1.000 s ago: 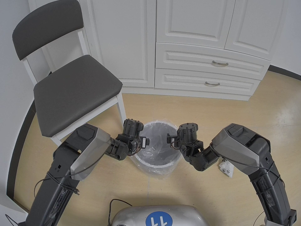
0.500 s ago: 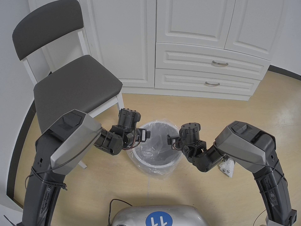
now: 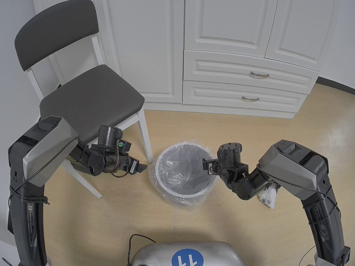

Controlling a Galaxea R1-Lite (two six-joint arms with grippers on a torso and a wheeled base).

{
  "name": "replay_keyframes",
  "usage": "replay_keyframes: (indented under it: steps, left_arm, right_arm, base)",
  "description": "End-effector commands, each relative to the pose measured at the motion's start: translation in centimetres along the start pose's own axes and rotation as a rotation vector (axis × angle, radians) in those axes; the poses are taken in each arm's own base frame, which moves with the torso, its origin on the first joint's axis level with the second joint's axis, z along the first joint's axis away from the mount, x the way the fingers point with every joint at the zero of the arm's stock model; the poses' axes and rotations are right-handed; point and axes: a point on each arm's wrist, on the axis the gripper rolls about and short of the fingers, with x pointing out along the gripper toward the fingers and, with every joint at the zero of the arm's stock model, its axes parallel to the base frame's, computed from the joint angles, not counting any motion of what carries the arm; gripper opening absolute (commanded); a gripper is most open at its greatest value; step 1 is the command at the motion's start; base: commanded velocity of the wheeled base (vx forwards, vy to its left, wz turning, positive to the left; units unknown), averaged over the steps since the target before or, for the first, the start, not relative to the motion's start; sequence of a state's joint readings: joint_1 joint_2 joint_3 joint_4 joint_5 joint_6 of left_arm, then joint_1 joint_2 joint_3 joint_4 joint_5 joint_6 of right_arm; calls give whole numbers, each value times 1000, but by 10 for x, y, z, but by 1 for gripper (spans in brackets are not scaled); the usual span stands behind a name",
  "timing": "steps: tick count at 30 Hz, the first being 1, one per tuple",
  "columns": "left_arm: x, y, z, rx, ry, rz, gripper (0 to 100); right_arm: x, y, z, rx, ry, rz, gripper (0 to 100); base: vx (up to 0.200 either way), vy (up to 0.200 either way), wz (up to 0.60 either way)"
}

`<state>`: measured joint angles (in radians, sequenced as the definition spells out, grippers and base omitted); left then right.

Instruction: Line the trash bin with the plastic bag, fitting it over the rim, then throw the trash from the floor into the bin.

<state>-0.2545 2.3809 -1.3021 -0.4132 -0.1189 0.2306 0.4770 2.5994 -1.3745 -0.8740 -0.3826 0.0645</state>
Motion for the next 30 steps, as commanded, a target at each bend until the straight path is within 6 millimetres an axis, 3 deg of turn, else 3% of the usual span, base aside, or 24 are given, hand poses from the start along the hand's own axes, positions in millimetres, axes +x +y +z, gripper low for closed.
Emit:
replay_keyframes:
  steps: [1, 15, 23, 27, 30]
  left_arm:
    - [11, 14, -12, -12, 31, 8, 100]
    - [62, -7, -54, -5, 156, -45, 100]
    - [79, -8, -41, -107, 139, -35, 100]
    - [112, -6, -42, -151, 109, 151, 100]
    - [119, -5, -46, -147, 110, 172, 100]
  right_arm:
    - [3, -8, -1, -3, 8, -3, 100]
    - [27, -37, 10, 12, -2, -69, 100]
    - [41, -46, 6, 19, 7, -94, 100]
    - [44, -48, 4, 21, 7, -100, 100]
    - [45, -49, 2, 21, 10, -103, 100]
  base:
    - [0, 0, 0]
    - [0, 0, 0]
    - [0, 0, 0]
    - [0, 0, 0]
    - [0, 0, 0]
